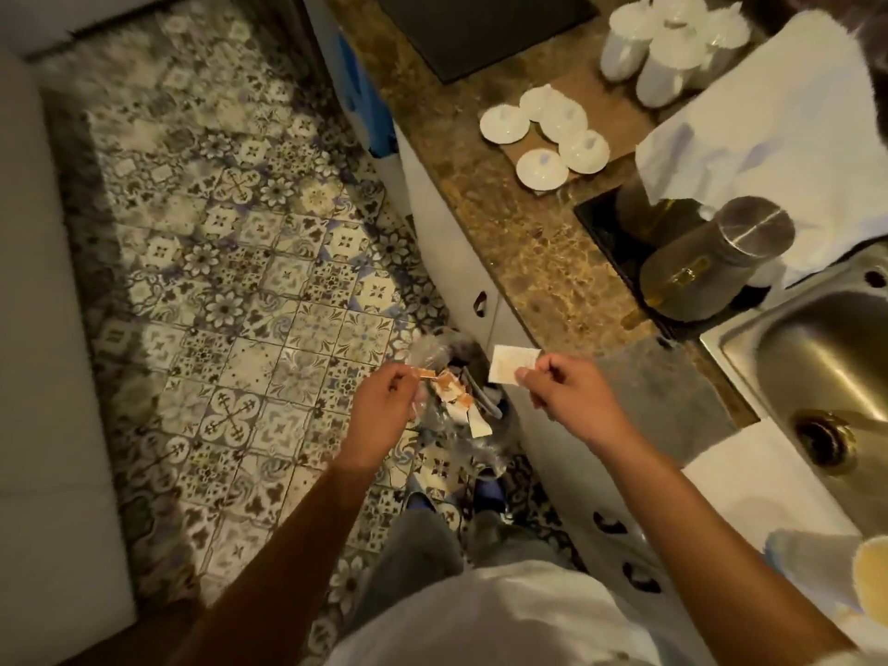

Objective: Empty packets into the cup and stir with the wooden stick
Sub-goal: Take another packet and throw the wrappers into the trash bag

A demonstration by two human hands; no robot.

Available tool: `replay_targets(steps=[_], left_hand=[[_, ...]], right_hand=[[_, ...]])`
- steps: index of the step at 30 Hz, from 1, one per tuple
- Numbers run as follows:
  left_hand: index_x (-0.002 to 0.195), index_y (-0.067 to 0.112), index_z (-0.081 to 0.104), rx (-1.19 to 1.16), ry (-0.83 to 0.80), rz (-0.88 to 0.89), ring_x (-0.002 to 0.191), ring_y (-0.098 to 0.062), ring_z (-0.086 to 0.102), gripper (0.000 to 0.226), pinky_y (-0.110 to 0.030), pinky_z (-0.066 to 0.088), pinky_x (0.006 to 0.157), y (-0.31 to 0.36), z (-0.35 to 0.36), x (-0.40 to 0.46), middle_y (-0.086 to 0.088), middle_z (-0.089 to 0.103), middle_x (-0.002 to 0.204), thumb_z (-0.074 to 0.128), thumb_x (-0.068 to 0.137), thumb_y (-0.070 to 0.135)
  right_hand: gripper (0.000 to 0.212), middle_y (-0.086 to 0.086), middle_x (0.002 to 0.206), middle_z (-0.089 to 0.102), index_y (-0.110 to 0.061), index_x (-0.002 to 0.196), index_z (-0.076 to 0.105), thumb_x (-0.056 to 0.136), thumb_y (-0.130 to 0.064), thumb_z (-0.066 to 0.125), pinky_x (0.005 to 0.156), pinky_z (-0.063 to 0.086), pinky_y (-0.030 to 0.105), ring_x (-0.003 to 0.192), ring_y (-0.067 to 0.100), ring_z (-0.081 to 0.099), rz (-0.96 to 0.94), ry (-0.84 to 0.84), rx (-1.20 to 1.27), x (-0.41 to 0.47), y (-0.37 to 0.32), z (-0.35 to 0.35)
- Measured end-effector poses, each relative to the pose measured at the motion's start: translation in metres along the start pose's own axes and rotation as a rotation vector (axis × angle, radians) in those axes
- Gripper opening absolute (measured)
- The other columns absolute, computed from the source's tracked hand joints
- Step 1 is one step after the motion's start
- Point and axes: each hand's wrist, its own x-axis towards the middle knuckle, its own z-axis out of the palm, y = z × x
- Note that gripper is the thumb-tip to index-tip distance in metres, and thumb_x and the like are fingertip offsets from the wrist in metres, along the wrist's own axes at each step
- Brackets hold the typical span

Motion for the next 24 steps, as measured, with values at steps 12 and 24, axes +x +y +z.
replay_targets(steps=[12,24], left_hand=[[0.088,0.015,0.074,0.16,0.078,-0.151,0.063,-0.009,0.064,0.019,-0.027,0.051,0.067,-0.096,0.02,0.094,-0.003,0.067,0.074,0.064,0.097,0.028],[0.084,0.011,0.073,0.124,-0.144,-0.43,0.073,-0.032,0.068,0.032,-0.044,0.057,0.071,-0.226,0.077,0.2,-0.017,0.073,0.083,0.055,0.099,0.033]], right_hand=[[0.026,0.001,0.056,0.066,-0.015,0.066,0.064,0.089,-0.02,0.076,0.061,0.049,0.035,0.054,0.02,0.056,0.377,-0.078,-0.013,0.1,0.088,0.113],[0.013,0.007,0.077,0.072,-0.013,0.084,0.077,0.085,-0.025,0.082,0.074,0.059,0.038,0.061,0.019,0.064,0.734,0.099,-0.073,0.205,0.196,0.18]])
